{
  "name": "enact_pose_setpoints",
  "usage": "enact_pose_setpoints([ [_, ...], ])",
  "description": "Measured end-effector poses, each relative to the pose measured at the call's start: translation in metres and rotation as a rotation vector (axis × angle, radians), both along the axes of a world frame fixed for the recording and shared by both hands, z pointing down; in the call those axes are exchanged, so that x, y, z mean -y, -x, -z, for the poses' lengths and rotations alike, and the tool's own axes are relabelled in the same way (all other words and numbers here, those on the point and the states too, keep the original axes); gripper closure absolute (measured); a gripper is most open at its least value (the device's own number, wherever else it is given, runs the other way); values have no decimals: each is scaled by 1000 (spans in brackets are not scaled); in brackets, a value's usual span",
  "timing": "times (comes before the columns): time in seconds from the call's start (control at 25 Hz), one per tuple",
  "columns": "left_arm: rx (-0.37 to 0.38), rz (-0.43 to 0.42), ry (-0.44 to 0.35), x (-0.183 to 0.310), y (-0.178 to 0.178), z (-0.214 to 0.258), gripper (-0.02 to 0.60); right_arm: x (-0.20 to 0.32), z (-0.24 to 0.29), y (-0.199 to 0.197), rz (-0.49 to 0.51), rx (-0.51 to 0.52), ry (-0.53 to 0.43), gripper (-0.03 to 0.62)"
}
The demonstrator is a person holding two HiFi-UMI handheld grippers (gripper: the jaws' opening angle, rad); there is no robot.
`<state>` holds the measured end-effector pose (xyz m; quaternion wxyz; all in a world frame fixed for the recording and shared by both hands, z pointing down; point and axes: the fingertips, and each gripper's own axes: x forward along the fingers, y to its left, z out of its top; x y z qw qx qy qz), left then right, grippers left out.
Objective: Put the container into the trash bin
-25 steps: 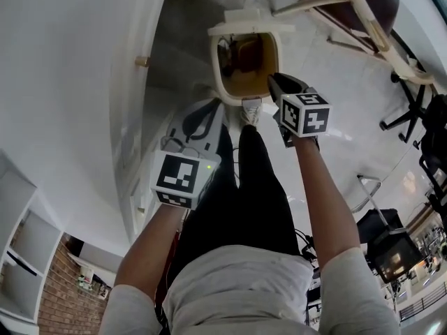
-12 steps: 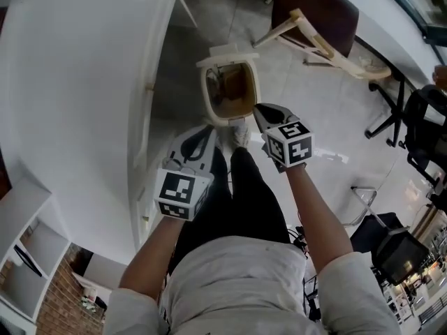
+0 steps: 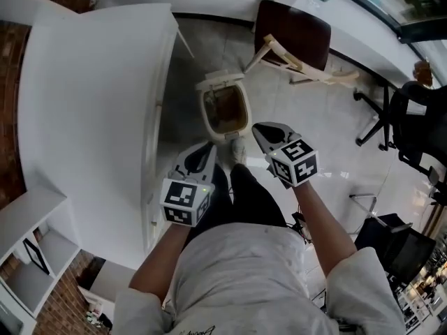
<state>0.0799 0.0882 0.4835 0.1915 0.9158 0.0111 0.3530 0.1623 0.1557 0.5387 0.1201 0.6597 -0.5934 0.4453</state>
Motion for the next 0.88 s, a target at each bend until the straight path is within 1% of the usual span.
enact_pose_setpoints([
  [0.12,-9,1,4,3,2,19,563,1,33,7,20,-3,-30,563],
  [0.36,-51,20,-62,19,4,57,563,2,83,19,57,-34,-79,565],
  [0.48,-67,26,-74,21,5,72,563,2,100,19,42,-38,-104,565],
  [0.6,-90,23,-64,17,7,86,563,0,114,18,35,-44,-118,565],
  [0.8,-118,0,-74,12,9,102,563,0,135,22,30,-52,-147,565],
  [0.88,-122,11,-71,13,9,106,563,0,140,23,31,-53,-154,565],
])
